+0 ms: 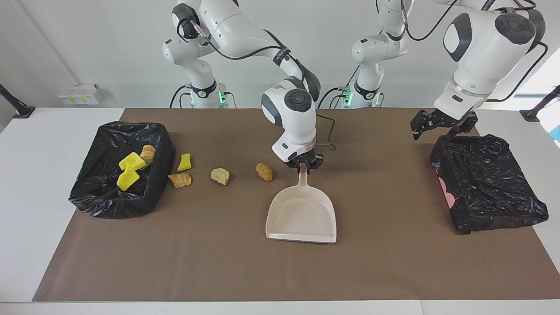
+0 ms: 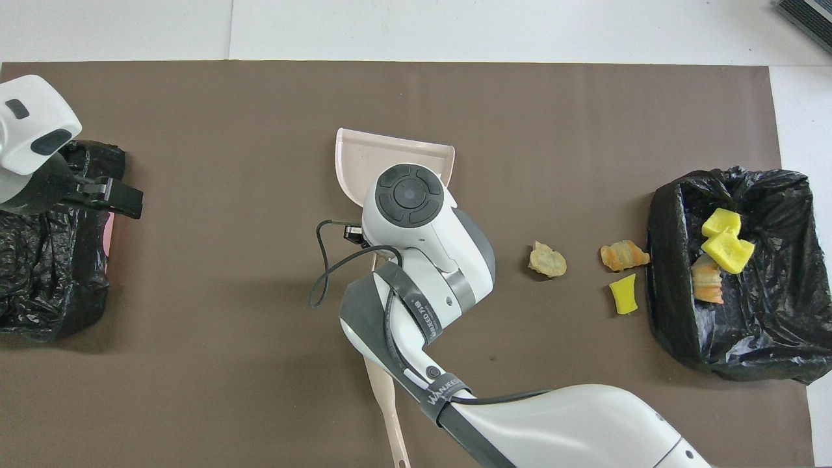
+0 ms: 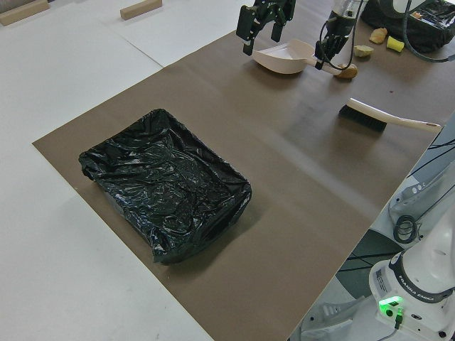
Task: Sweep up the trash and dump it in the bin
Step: 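Bring the empty dustpan back to the table center with the right gripper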
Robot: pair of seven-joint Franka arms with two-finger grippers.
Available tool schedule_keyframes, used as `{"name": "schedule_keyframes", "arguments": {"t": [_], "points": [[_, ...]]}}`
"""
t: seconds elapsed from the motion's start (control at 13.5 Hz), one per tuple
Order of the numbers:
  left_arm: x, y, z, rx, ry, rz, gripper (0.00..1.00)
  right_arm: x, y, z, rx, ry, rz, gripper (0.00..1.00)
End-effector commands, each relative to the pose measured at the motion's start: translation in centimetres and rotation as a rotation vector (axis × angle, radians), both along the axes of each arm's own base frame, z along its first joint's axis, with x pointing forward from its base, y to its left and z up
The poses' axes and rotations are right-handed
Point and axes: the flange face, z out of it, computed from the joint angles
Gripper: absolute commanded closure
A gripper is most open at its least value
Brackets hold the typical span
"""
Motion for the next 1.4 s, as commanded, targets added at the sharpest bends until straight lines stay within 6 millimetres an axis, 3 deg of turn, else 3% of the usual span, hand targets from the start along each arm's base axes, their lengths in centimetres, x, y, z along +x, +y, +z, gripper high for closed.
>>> {"name": "schedule_keyframes", "arguments": {"t": [0.0,0.15,0.3,0.52,0.67,0.96,1.11,1.26,1.33], "points": [[-0.2,0.3,0.5,0.019,-0.006,-0.003,0.00,0.4,0.1,0.8,0.010,-0.008,0.002,0.00],[-0.2,0.3,0.5,0.019,-0.006,-0.003,0.00,0.1,0.3,1.6,0.013,-0.017,0.007,0.00],[-0.2,0.3,0.5,0.019,-0.006,-0.003,0.00,-0.8,-0.2,4.6,0.024,-0.032,0.013,0.00],[-0.2,0.2,0.5,0.018,-0.006,-0.003,0.00,-4.8,-2.4,6.3,0.011,-0.015,0.045,0.00],[-0.2,-0.4,0.5,0.000,-0.010,-0.014,0.00,-8.4,-1.7,5.5,-0.002,0.004,0.102,0.00],[-0.6,-2.7,-0.5,-0.061,-0.056,0.022,0.00,-13.8,-2.2,3.7,-0.020,0.016,0.174,0.00],[-0.5,-6.5,-2.3,-0.081,-0.094,-0.010,0.00,-17.5,-2.1,2.6,-0.019,-0.005,0.287,0.00],[0.1,-8.7,-3.7,-0.097,-0.102,0.001,0.00,-19.2,-2.1,2.4,-0.023,0.004,0.331,0.00],[0.3,-10.0,-4.3,-0.106,-0.109,0.003,0.00,-20.7,-0.9,1.8,-0.029,0.012,0.359,0.00]]}}
